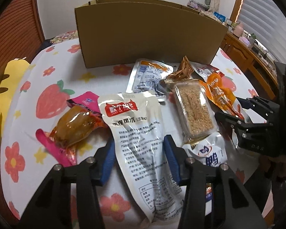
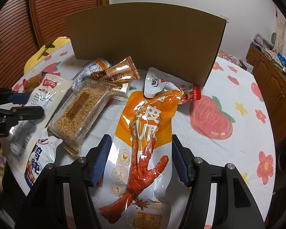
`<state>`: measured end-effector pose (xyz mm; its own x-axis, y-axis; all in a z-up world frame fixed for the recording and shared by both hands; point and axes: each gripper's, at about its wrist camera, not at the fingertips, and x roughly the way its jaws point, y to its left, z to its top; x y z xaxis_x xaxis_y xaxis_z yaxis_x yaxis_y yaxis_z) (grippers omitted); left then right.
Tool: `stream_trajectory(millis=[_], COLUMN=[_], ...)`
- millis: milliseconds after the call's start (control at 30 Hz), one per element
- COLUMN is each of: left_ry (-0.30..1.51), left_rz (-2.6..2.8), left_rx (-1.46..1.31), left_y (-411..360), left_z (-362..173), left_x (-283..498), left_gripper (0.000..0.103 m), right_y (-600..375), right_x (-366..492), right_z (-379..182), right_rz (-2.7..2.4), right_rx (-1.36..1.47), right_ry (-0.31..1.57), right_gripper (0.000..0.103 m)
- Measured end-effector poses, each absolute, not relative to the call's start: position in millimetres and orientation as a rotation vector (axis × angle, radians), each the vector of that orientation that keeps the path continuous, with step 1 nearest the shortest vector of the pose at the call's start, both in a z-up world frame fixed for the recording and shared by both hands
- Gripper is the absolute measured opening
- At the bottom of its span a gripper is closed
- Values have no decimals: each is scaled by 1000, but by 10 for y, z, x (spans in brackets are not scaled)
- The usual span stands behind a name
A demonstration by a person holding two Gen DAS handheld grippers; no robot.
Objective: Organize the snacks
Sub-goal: 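Close right gripper on orange chicken-feet bag while left gripper grasps white printed bag, then lift both held bags over the cardboard box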
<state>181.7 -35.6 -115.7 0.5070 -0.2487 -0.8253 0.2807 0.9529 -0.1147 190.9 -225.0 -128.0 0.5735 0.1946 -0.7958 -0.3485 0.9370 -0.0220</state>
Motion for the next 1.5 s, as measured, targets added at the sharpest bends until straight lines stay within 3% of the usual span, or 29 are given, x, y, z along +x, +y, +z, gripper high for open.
stream_trajectory(millis=[67, 367, 1000, 1500], left_ry=[980, 938, 765, 586], left_rz=[-323, -330, -337, -335], left_rx=[40, 23, 33, 65], left_y=[-328, -258, -276, -221], left_z=[-1130, -1044, -796, -134], left_x=[1785, 1693, 1417, 1638], left_gripper=[44, 43, 43, 43], right_y=[-2239, -2261, -2323, -2283], right_x=[1933, 1944, 1664, 1767], right_z=[-1274, -1189, -948, -339], right_rz=[327, 390, 415, 418], right_rx=[-197, -225, -193, -215], right_ry=[917, 941, 849, 701], right_gripper=[64, 47, 46, 47])
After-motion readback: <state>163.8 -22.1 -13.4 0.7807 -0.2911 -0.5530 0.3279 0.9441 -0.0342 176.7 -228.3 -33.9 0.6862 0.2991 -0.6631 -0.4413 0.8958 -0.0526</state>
